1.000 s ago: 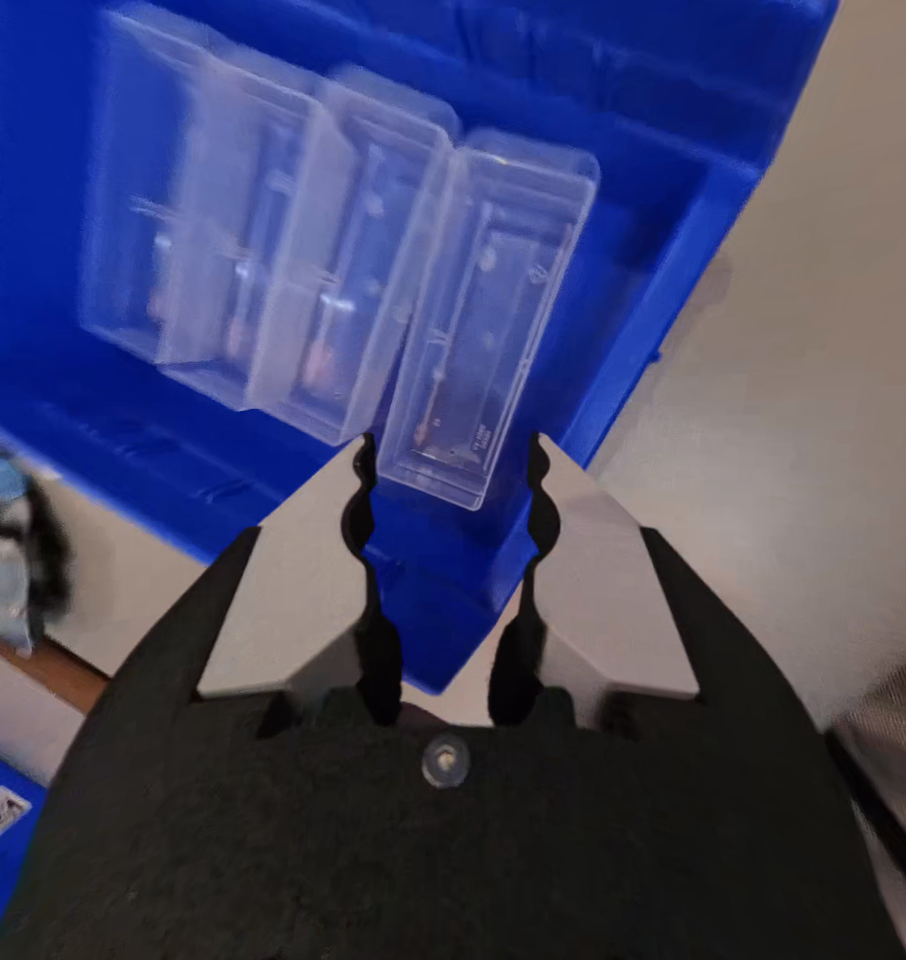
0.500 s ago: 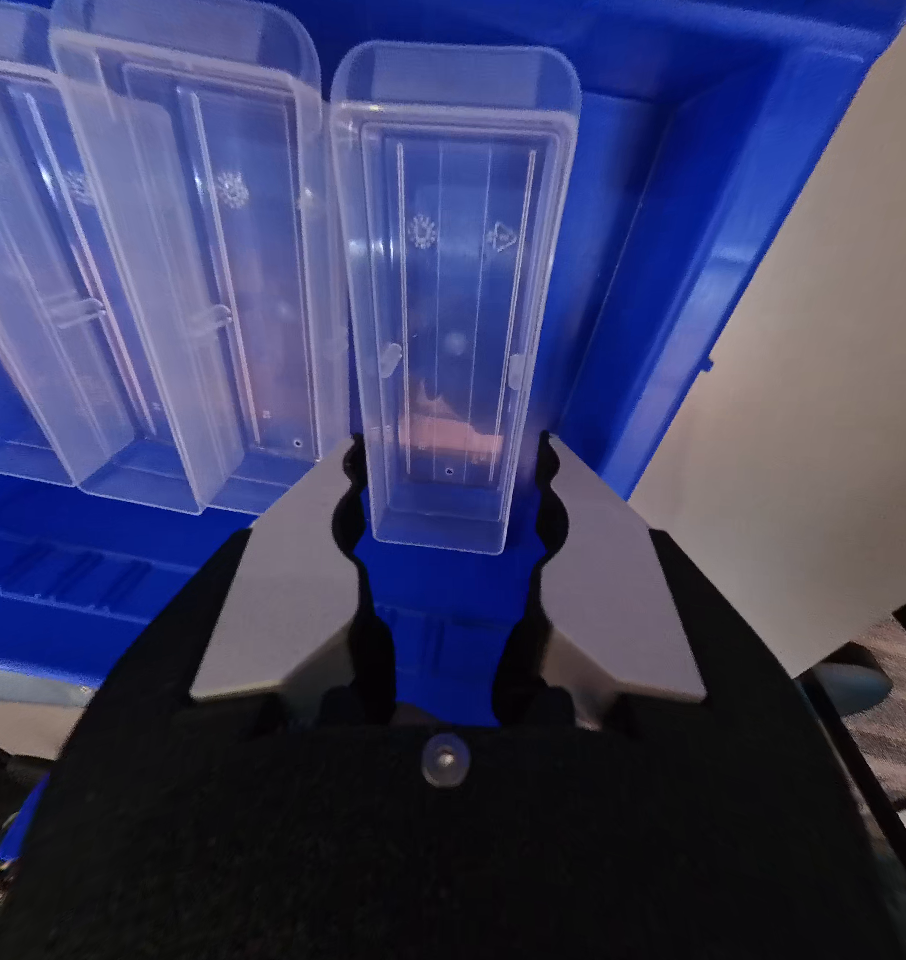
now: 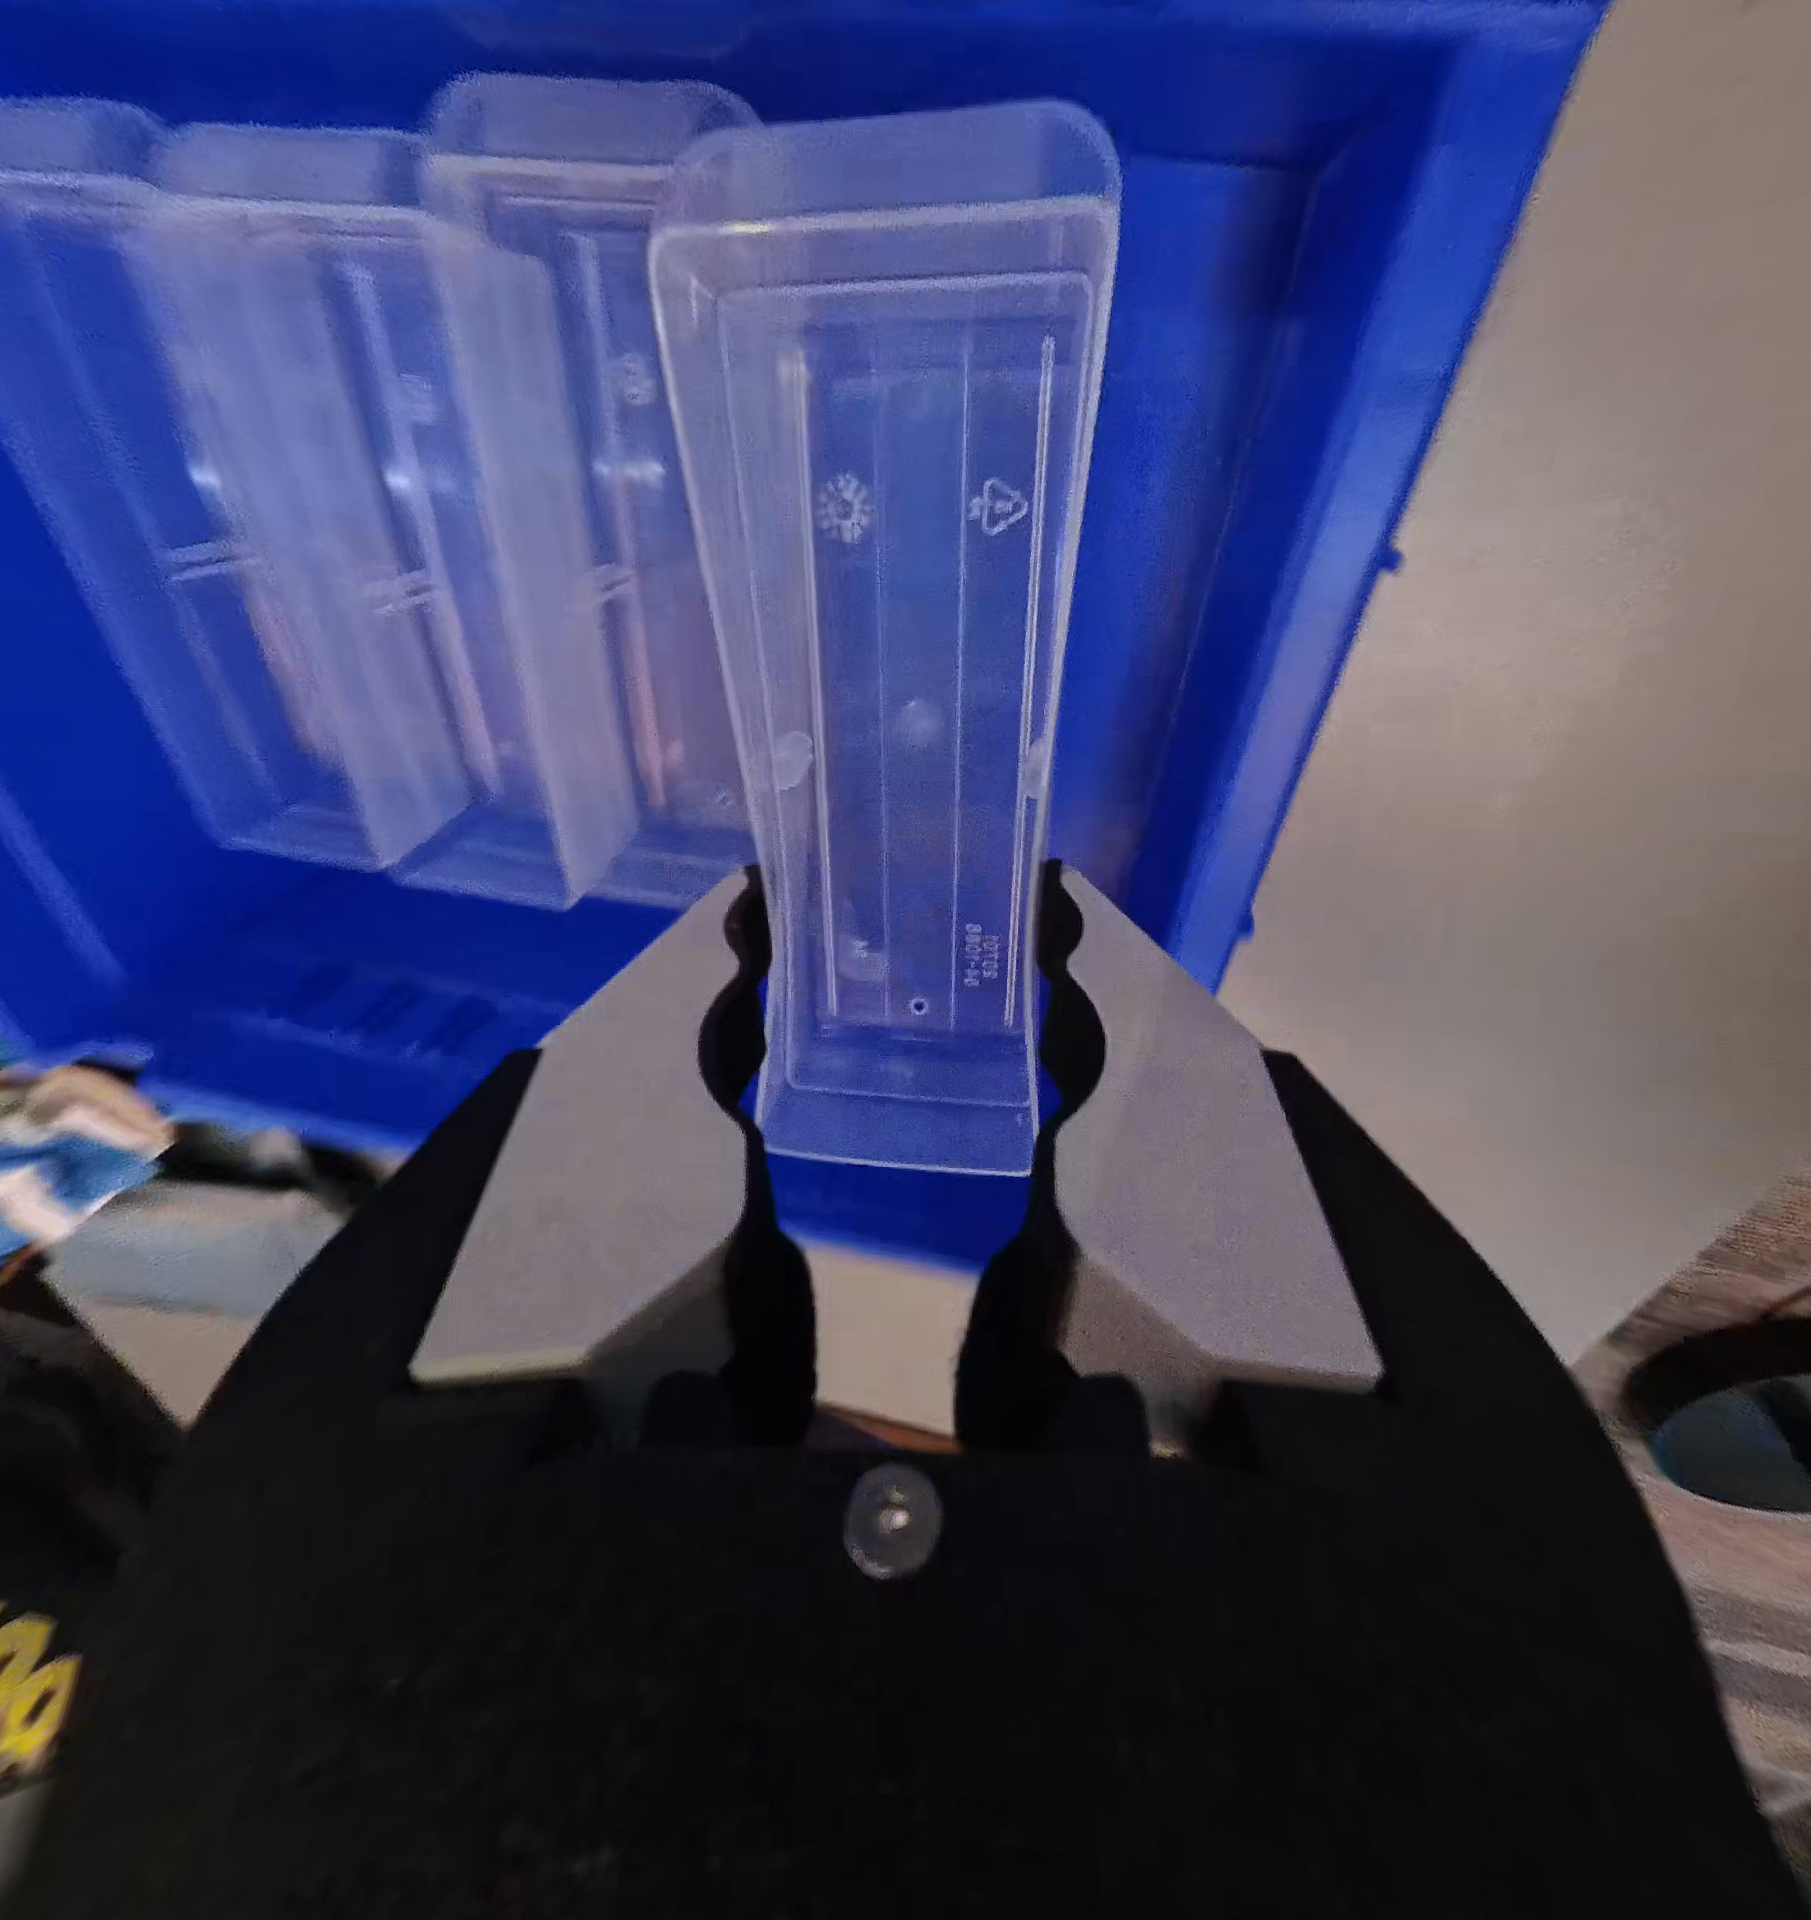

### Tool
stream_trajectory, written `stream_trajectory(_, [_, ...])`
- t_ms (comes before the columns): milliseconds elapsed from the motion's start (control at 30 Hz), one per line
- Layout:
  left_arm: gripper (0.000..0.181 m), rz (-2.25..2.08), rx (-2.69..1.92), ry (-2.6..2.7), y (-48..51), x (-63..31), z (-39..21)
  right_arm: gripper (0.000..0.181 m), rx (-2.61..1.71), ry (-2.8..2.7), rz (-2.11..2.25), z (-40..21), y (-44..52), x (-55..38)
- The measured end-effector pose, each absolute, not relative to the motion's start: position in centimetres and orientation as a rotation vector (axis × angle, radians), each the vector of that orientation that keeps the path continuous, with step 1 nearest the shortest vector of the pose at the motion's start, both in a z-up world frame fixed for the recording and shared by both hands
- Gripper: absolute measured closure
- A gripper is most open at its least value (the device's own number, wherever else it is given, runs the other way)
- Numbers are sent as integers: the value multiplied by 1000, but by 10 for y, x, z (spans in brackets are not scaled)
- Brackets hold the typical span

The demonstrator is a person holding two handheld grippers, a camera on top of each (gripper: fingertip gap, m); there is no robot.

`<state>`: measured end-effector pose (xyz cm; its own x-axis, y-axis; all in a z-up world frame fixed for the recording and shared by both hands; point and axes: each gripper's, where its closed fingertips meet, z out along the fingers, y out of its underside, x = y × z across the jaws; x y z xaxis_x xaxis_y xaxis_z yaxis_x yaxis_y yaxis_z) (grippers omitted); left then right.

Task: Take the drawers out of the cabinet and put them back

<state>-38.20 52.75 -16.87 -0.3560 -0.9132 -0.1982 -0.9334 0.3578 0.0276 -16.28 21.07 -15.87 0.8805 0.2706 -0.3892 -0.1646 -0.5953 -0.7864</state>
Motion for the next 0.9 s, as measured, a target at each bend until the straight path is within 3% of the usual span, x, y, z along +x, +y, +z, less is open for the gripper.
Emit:
stream_trajectory(167, [131,282,-1508,2448,513,-382,-77,125,-1990,-85,605,-143,216,-172])
stream_trajectory(300, [130,19,-1117,2615,432,-307,-56,102,-1901,-94,508,-137,217,-168])
stream_trajectory(633, [129,104,36,3047,298,-160,-200,90,-2137,102,224,-198,170,-149])
stream_trajectory(900, [123,131,335,3056,264,-106,-232,92,-2121,309,171,-206,171,-127])
